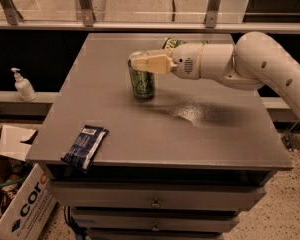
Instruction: Place green can upright
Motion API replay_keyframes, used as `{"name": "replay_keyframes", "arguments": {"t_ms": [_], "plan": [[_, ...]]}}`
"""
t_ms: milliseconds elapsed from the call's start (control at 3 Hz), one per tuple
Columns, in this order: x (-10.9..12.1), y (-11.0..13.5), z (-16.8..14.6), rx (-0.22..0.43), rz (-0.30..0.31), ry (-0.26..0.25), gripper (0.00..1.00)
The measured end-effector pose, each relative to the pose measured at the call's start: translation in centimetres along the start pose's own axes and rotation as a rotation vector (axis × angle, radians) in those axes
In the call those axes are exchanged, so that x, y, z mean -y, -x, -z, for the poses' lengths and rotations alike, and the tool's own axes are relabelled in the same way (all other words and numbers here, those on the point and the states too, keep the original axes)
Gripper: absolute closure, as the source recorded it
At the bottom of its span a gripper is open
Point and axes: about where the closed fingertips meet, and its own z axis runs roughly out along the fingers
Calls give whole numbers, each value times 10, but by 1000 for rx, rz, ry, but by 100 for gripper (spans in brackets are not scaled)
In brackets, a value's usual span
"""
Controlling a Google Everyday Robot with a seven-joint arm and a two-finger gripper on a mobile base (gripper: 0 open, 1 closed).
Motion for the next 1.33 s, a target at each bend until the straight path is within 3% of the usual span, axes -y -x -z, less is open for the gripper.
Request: {"name": "replay_keyframes", "arguments": {"t_ms": [333, 667, 1333], "plan": [[4, -10, 3, 34, -22, -8, 100], [7, -17, 4, 42, -31, -11, 83], [4, -17, 6, 43, -6, -11, 36]]}}
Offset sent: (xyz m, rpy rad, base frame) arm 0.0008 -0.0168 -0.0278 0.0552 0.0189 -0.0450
